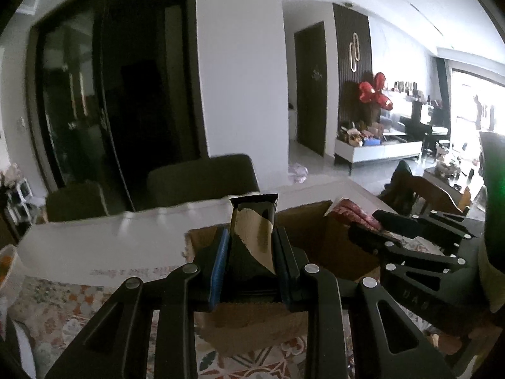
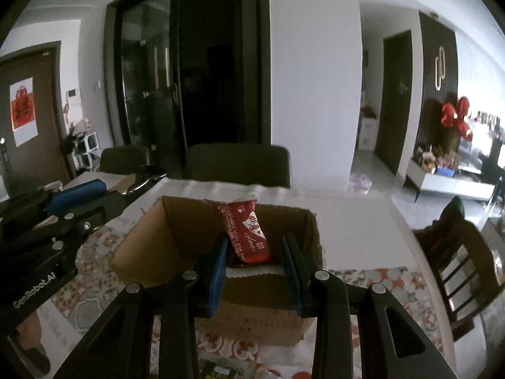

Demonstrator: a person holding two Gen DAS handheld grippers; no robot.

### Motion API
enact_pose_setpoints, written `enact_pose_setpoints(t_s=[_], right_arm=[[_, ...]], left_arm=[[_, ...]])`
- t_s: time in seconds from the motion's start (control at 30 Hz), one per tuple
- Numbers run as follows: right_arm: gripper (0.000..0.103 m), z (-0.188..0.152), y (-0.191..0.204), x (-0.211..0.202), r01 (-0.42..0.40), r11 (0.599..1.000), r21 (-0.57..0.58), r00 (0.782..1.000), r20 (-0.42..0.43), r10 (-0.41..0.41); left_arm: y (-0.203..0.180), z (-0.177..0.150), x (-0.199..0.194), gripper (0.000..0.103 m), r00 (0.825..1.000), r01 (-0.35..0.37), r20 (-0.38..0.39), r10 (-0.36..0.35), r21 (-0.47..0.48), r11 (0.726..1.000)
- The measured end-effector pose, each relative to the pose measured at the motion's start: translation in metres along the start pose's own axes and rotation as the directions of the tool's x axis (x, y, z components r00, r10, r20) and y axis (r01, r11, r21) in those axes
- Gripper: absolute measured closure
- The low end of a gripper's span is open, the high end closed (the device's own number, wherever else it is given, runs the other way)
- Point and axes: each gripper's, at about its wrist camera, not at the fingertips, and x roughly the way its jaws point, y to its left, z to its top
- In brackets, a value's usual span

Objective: Organize snacks
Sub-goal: 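Carry both snacks over the cardboard box and open both tools to drop them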

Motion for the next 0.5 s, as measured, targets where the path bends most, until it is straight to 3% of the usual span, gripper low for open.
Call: enact_pose_setpoints(t_s=[0.2, 0.3, 0.33, 0.37, 0.43, 0.5], right_arm=[[0.068, 0.002, -0.009, 0.026, 0.014, 1.000, 0.011, 0.998, -0.053, -0.014], [0.068, 0.002, -0.012, 0.032, 0.019, 1.000, 0.018, 0.998, -0.064, -0.018], [0.065, 0.001, -0.013, 0.034, 0.019, 1.000, 0.021, 0.997, -0.072, -0.017], [0.054, 0.003, -0.013, 0.035, 0.022, 0.999, 0.024, 0.997, -0.076, -0.020], [0.044, 0.003, -0.014, 0.036, 0.030, 0.999, 0.034, 0.997, -0.076, -0.027], [0.044, 0.001, -0.014, 0.033, 0.046, 0.999, 0.029, 0.997, -0.067, -0.043]], left_arm=[[0.009, 0.005, 0.036, 0.073, 0.994, 0.054, -0.092, -0.057, -0.042, 0.998], [0.010, 0.003, 0.046, 0.064, 0.991, 0.051, -0.121, -0.056, -0.045, 0.998], [0.010, 0.002, 0.046, 0.059, 0.991, 0.046, -0.122, -0.052, -0.049, 0.998], [0.010, 0.002, 0.046, 0.055, 0.992, 0.042, -0.120, -0.048, -0.050, 0.998], [0.010, 0.000, 0.041, 0.050, 0.994, 0.015, -0.107, -0.021, -0.049, 0.999], [0.011, -0.003, 0.035, 0.047, 0.995, 0.004, -0.098, -0.009, -0.043, 0.999]])
